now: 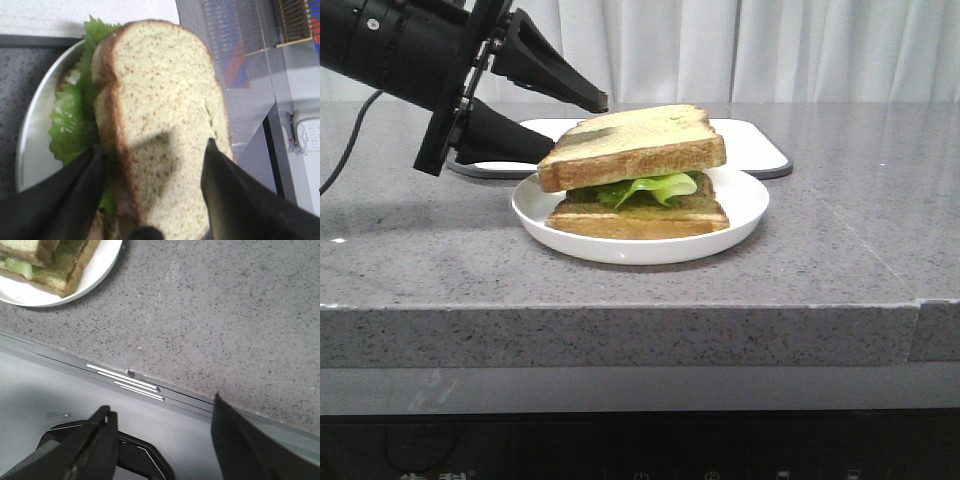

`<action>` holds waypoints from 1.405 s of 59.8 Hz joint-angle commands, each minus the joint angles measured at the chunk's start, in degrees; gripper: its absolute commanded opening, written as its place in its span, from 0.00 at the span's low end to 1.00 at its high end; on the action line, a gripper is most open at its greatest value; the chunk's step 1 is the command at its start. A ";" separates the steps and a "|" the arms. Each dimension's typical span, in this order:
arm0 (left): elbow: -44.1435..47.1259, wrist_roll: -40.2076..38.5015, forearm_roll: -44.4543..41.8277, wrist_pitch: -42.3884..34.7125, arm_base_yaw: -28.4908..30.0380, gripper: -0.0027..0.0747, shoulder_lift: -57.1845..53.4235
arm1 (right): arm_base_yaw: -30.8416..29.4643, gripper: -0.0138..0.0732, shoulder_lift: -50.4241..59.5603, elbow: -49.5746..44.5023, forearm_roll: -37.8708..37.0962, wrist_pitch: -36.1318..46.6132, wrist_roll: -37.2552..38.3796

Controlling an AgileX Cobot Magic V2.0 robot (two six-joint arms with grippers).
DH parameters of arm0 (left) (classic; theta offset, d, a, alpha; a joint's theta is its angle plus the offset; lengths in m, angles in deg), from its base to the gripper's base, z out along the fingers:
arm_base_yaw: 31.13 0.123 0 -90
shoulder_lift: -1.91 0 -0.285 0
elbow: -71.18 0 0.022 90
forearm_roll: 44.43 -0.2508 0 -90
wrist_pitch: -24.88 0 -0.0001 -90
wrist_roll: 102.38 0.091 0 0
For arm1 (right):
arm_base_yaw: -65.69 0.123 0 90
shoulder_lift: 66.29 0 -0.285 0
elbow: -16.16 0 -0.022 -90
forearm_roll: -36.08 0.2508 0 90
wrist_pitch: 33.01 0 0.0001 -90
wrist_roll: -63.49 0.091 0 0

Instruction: Left arm grabs bread, right arm adds lettuce

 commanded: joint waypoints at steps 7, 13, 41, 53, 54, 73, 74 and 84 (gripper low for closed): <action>-1.75 -0.37 -1.55 5.24 4.43 0.60 -8.31 | -0.13 0.66 1.45 1.79 -0.58 2.04 0.19; -1.75 -3.33 -7.57 5.57 7.12 0.60 -13.08 | -0.13 0.66 2.42 1.79 -0.58 1.58 0.53; -1.33 -30.41 -52.03 1.61 10.27 0.60 -41.44 | -0.13 0.66 4.64 1.79 -0.65 3.51 5.35; 3.92 -37.68 -64.24 0.15 10.27 0.60 -51.90 | -0.13 0.66 4.64 1.79 -0.65 5.35 5.44; 4.45 -37.81 -64.83 0.01 10.27 0.60 -52.69 | -0.13 0.66 4.64 1.79 -0.65 5.48 5.44; 15.60 -38.86 -66.23 -7.13 10.27 0.60 -64.00 | -0.13 0.66 4.64 1.79 -0.65 5.57 5.44; 16.07 -38.86 -66.23 -7.57 10.27 0.60 -64.13 | -0.13 0.66 4.64 1.79 -0.65 5.57 5.44; 17.49 -38.86 -66.23 -8.43 10.27 0.54 -64.17 | -0.13 0.59 4.64 1.79 -0.65 4.93 5.44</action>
